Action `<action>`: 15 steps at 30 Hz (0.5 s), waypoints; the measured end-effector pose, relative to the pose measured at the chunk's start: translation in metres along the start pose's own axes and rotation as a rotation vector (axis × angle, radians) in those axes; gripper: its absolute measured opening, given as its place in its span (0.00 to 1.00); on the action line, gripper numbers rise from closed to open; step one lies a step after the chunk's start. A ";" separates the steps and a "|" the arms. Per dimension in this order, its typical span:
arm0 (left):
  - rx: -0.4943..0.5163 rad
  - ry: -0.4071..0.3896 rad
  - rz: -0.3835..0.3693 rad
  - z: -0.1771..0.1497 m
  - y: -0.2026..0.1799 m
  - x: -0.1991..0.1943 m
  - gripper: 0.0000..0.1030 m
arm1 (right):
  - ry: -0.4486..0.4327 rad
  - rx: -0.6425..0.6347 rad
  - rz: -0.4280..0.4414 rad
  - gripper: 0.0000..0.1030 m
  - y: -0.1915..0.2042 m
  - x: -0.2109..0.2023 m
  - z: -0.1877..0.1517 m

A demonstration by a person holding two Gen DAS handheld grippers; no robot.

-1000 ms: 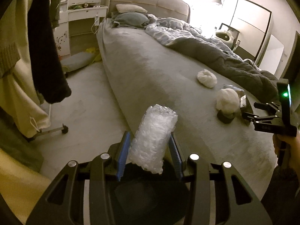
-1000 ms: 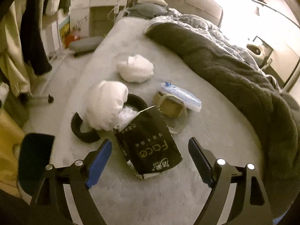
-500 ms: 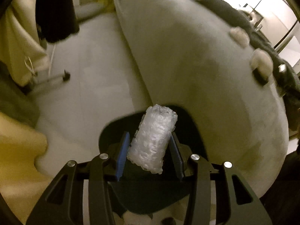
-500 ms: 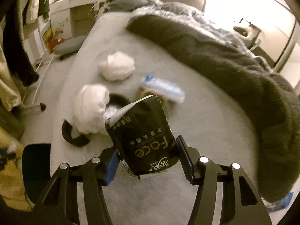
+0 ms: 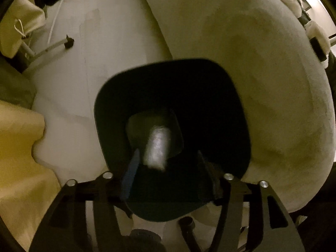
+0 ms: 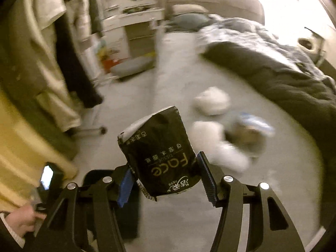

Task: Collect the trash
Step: 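Drop the bubble wrap into the black bin with the left tool while the right tool carries the bag over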

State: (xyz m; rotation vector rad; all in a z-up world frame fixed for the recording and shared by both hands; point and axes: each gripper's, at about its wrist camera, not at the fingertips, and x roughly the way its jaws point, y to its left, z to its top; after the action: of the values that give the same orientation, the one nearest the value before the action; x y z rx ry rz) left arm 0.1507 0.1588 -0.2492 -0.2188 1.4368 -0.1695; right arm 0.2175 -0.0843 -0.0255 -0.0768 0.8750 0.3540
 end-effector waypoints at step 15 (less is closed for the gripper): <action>-0.055 -0.073 0.016 -0.010 0.034 -0.031 0.77 | 0.196 -0.206 0.179 0.56 0.116 0.073 -0.027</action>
State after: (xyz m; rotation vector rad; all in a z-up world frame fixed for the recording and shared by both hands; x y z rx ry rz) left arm 0.1358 0.1990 -0.2290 -0.2565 1.3710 -0.1078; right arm 0.2016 0.0385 -0.0894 -0.2273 1.0406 0.6115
